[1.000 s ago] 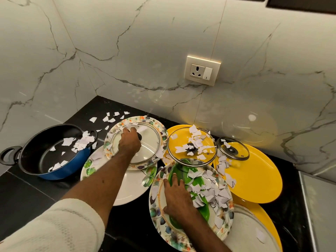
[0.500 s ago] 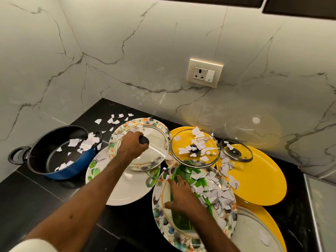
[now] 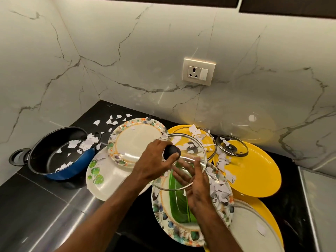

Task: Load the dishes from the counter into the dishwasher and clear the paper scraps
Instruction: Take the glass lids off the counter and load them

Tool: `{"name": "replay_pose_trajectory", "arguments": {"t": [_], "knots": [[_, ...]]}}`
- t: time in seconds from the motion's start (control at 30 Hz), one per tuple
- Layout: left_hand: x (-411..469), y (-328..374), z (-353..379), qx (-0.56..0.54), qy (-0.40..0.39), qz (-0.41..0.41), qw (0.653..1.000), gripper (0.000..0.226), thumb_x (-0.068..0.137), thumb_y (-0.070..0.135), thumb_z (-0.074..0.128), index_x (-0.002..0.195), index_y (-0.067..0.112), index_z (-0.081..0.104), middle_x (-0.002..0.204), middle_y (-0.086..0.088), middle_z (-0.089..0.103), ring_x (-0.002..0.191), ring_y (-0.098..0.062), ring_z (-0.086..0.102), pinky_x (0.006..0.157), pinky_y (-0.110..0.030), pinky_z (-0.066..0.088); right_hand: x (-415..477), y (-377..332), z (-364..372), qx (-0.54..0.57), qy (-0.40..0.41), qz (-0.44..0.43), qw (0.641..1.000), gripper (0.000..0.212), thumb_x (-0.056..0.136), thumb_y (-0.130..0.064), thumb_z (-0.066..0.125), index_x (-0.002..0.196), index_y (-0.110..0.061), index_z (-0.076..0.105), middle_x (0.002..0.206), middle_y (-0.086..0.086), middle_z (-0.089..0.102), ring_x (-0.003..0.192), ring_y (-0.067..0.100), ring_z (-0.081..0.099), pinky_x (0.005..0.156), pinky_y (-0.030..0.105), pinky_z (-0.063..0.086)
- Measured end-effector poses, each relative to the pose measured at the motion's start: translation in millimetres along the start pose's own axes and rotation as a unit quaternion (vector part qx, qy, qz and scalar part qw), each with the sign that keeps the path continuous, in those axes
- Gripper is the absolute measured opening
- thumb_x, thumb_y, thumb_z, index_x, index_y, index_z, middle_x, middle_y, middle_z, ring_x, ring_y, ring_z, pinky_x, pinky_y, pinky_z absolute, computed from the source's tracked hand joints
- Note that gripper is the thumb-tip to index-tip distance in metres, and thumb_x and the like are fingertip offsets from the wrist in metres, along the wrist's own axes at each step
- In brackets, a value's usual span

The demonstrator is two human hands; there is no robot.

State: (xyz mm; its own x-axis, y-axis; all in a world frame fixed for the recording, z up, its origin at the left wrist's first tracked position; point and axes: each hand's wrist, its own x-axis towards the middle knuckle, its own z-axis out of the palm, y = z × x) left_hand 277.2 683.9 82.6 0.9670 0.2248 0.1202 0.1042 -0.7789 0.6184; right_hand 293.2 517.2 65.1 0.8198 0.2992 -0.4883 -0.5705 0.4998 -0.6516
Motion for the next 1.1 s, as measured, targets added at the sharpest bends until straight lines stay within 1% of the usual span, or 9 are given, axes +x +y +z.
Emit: {"name": "replay_pose_trajectory", "arguments": {"t": [0.27, 0.47, 0.53, 0.6, 0.67, 0.77, 0.9, 1.0, 1.1], "knots": [[-5.7, -4.7, 13.9, 0.011, -0.156, 0.030, 0.987, 0.066, 0.096, 0.076, 0.008, 0.158, 0.052, 0.011, 0.169, 0.014, 0.014, 0.155, -0.007, 0.012, 0.123, -0.039, 0.012, -8.1, -34.5, -37.9, -0.005, 0.030, -0.005, 1.000, 0.048, 0.103, -0.039, 0.053, 0.132, -0.002, 0.063, 0.111, 0.025, 0.074, 0.089, 0.044, 0.075, 0.058, 0.038, 0.064], [19.5, -18.2, 6.1, 0.005, -0.105, -0.203, 0.973, 0.108, 0.079, 0.094, 0.001, 0.162, 0.028, 0.022, 0.170, -0.008, 0.017, 0.156, -0.027, 0.017, 0.126, -0.050, 0.014, -6.8, -45.0, -49.9, -0.020, 0.008, 0.002, 1.000, 0.050, 0.103, -0.040, 0.052, 0.135, -0.003, 0.061, 0.112, 0.023, 0.075, 0.088, 0.043, 0.076, 0.058, 0.037, 0.064], [17.2, -2.8, 4.5, -0.079, -0.098, -0.240, 0.963, 0.085, 0.094, 0.078, 0.028, 0.156, 0.021, 0.037, 0.157, -0.010, 0.043, 0.134, -0.028, 0.054, 0.115, -0.045, 0.038, -5.1, -46.7, -50.3, -0.023, 0.006, 0.010, 1.000, 0.050, 0.103, -0.040, 0.052, 0.137, -0.003, 0.059, 0.112, 0.023, 0.075, 0.088, 0.043, 0.076, 0.058, 0.037, 0.063], [11.8, 10.2, 5.5, -0.293, -0.090, -0.314, 0.899, 0.062, 0.098, 0.059, 0.053, 0.142, 0.014, 0.053, 0.124, -0.010, 0.068, 0.085, -0.022, 0.075, 0.083, -0.035, 0.060, -5.5, -48.7, -50.3, -0.025, 0.003, 0.017, 1.000, 0.049, 0.104, -0.040, 0.051, 0.136, -0.004, 0.059, 0.111, 0.023, 0.075, 0.087, 0.042, 0.076, 0.057, 0.036, 0.063], [4.8, 12.9, 6.5, -0.424, -0.053, -0.363, 0.828, 0.048, 0.098, 0.047, 0.063, 0.123, 0.007, 0.067, 0.089, -0.006, 0.075, 0.055, -0.013, 0.069, 0.055, -0.024, 0.057, -5.4, -52.1, -52.8, -0.039, -0.003, 0.023, 0.999, 0.046, 0.105, -0.039, 0.050, 0.130, -0.003, 0.065, 0.110, 0.020, 0.076, 0.085, 0.038, 0.077, 0.057, 0.033, 0.062], [-1.8, 8.4, 10.9, -0.465, 0.025, -0.392, 0.793, 0.046, 0.099, 0.050, 0.059, 0.107, 0.006, 0.072, 0.089, -0.012, 0.078, 0.048, -0.012, 0.064, 0.045, -0.021, 0.051, 0.3, -51.9, -55.7, -0.130, 0.006, -0.010, 0.991, 0.039, 0.102, -0.038, 0.058, 0.125, -0.009, 0.068, 0.115, 0.014, 0.076, 0.087, 0.027, 0.078, 0.065, 0.030, 0.063], [-7.6, 11.1, 7.1, -0.442, 0.068, -0.382, 0.809, 0.050, 0.103, 0.051, 0.049, 0.104, 0.005, 0.069, 0.082, -0.021, 0.076, 0.047, -0.019, 0.064, 0.040, -0.023, 0.047, 16.0, -45.6, -65.5, -0.522, 0.021, -0.274, 0.807, 0.047, 0.104, -0.047, 0.052, 0.148, -0.032, 0.049, 0.155, -0.011, 0.047, 0.136, -0.002, 0.044, 0.110, 0.024, 0.037], [-12.1, 21.1, 0.0, -0.437, 0.074, -0.349, 0.826, 0.050, 0.105, 0.050, 0.047, 0.104, 0.005, 0.067, 0.080, -0.019, 0.076, 0.046, -0.020, 0.064, 0.041, -0.023, 0.049, 27.0, -37.8, -65.5, -0.585, -0.105, -0.283, 0.753, 0.051, 0.108, -0.058, 0.031, 0.156, -0.041, 0.039, 0.163, -0.022, 0.030, 0.153, -0.004, 0.019, 0.126, 0.035, 0.016], [-16.6, 29.0, -6.9, -0.423, 0.087, -0.347, 0.832, 0.048, 0.106, 0.048, 0.045, 0.102, 0.006, 0.067, 0.077, -0.018, 0.075, 0.043, -0.018, 0.064, 0.041, -0.023, 0.050, 39.9, -30.7, -72.3, -0.641, -0.066, -0.225, 0.731, 0.065, 0.104, -0.068, 0.019, 0.162, -0.040, 0.021, 0.170, -0.016, 0.014, 0.157, 0.003, 0.006, 0.128, 0.040, 0.003]]}}
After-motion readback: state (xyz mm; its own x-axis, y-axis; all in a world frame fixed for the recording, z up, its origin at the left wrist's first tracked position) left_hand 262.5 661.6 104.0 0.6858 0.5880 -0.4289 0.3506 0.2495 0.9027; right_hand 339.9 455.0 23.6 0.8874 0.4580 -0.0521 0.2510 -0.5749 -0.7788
